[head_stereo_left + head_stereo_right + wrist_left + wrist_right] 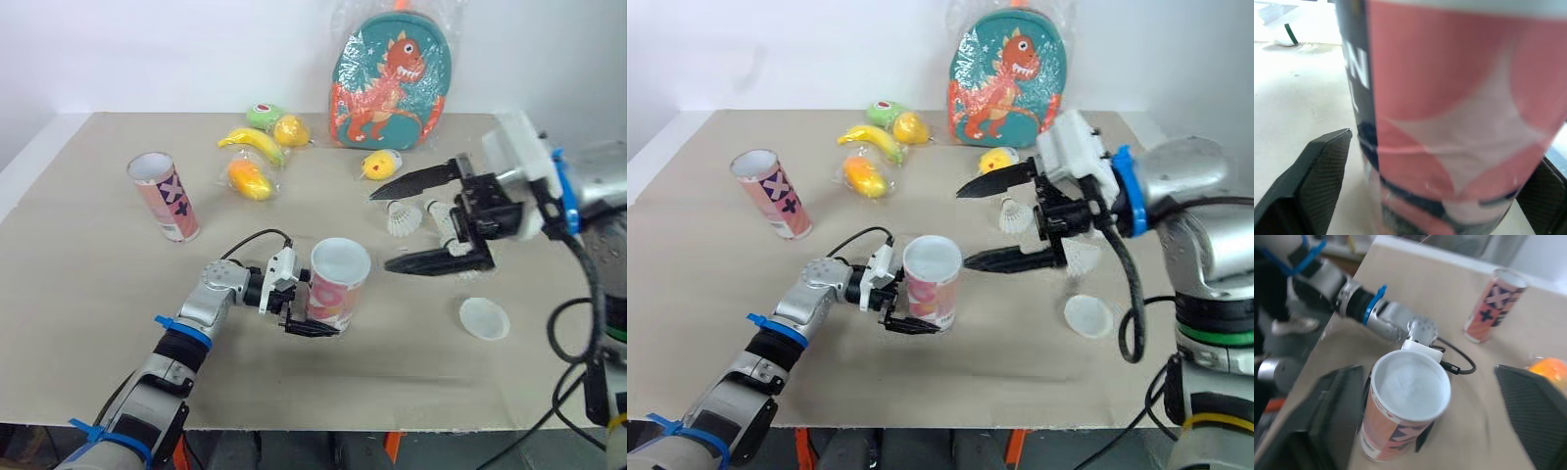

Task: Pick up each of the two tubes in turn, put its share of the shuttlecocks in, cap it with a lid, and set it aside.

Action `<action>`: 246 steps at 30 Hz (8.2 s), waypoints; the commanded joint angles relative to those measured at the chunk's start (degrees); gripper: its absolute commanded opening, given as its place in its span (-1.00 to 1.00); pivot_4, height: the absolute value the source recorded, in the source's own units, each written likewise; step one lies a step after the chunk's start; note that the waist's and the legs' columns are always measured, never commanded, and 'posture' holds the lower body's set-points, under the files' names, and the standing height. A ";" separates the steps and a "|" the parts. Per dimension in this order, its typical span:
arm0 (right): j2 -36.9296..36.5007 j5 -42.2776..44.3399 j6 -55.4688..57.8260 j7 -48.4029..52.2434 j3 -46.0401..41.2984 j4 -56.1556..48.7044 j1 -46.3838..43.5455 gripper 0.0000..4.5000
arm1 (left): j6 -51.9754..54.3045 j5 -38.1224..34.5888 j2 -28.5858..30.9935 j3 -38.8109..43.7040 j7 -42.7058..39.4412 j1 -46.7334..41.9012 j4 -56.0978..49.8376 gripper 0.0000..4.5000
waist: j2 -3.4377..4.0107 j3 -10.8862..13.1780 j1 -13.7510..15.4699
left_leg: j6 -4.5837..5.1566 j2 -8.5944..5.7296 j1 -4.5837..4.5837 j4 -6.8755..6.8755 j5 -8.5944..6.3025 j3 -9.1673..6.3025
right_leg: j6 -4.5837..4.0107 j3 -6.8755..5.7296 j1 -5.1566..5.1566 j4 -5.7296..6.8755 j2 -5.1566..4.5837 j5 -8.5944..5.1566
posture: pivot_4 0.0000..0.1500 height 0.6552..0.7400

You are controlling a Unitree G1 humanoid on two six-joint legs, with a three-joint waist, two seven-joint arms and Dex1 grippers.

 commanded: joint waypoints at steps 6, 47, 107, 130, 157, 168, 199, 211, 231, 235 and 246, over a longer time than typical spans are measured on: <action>0.24 6.44 4.37 -14.22 -8.93 -14.11 16.72 0.97 | 1.42 -1.17 3.07 1.65 -2.26 0.59 -2.87 1.00 | -0.02 0.01 -0.27 | 0.00 0.00 0.01 0.06 0.01 -0.03 | 0.16 0.00 0.03 0.00 0.00 -0.04 | 1.00 0.87; 17.32 -13.60 -14.98 -21.59 18.14 2.90 22.04 0.97 | 21.25 -23.43 25.44 21.05 5.13 20.30 -40.78 1.00 | -0.47 0.29 -0.37 | -0.05 0.14 0.18 -0.01 0.07 0.08 | 0.25 0.02 0.10 0.00 0.04 -0.13 | 1.00 0.87; 12.68 -11.91 -18.28 -51.11 -32.35 24.96 42.68 0.98 | 13.17 -8.48 -4.14 7.37 20.22 -3.36 -16.03 1.00 | -0.12 0.20 -0.44 | 0.11 -0.47 0.25 0.05 0.19 0.10 | 0.74 0.27 0.38 -0.10 -0.35 0.02 | 1.00 0.87; 10.47 12.60 -7.78 -34.27 -45.61 -13.84 68.79 0.98 | 22.41 -5.84 7.30 8.61 25.32 10.50 -26.61 1.00 | -0.02 0.14 -1.08 | 0.06 -0.46 0.41 0.02 0.13 -0.03 | 0.45 0.24 0.51 -0.13 -0.35 -0.21 | 1.00 0.87; 22.32 -0.70 -12.05 -41.45 5.92 -10.11 32.52 0.98 | 12.02 5.43 1.56 29.50 69.47 24.23 -24.52 1.00 | -0.53 0.28 0.57 | -0.05 -0.52 0.19 -0.04 0.20 -0.33 | 0.74 0.03 0.71 -0.80 -0.36 0.22 | 1.00 0.87; 21.28 -0.24 -9.90 -43.13 5.04 -15.15 34.07 0.98 | 4.49 6.34 4.66 28.08 65.89 8.08 -0.97 1.00 | -0.52 0.27 0.77 | -0.05 -0.50 0.20 -0.04 0.23 -0.36 | 0.76 0.02 0.72 -0.80 -0.29 0.27 | 1.00 0.87; 19.80 0.33 -8.37 -44.99 4.22 -18.22 33.08 1.00 | -12.99 8.01 5.65 26.90 61.16 -14.46 32.94 0.27 | -0.68 0.37 0.84 | -0.08 -0.54 0.00 -0.09 0.21 -0.40 | 0.61 0.01 0.65 -0.87 -0.30 0.34 | 1.00 0.87; 19.52 -3.50 -9.47 -48.44 0.62 -15.20 35.54 1.00 | -17.70 7.92 7.34 24.89 51.27 -12.85 26.75 0.27 | -0.69 0.37 0.87 | -0.09 -0.55 -0.01 -0.09 0.21 -0.40 | 0.56 0.01 0.65 -0.87 -0.31 0.37 | 1.00 0.87; 29.89 -21.32 -14.14 -61.63 4.00 17.19 19.29 1.00 | -7.51 7.23 32.65 -5.90 -11.06 -9.26 -0.89 0.27 | -0.61 0.40 -0.45 | -0.04 -0.40 0.01 -0.15 0.21 -0.38 | 0.32 0.02 0.53 -0.76 -0.18 0.30 | 1.00 0.87; 29.92 -23.09 -18.22 -60.88 2.96 26.86 15.75 1.00 | -4.79 3.24 35.07 -9.19 -11.06 -9.01 -5.75 0.27 | -0.59 0.41 -0.46 | 0.00 -0.39 0.00 -0.19 0.18 -0.38 | 0.28 0.01 0.50 -0.76 -0.18 0.24 | 1.00 0.87; 29.96 -27.17 -28.74 -57.48 3.53 50.17 4.16 1.00 | 5.66 -0.19 36.78 -9.84 -11.06 -5.02 -17.93 0.27 | -0.52 0.46 -0.69 | 0.02 -0.39 -0.06 -0.18 0.17 -0.37 | 0.22 0.04 0.28 -0.52 -0.13 0.20 | 1.00 0.87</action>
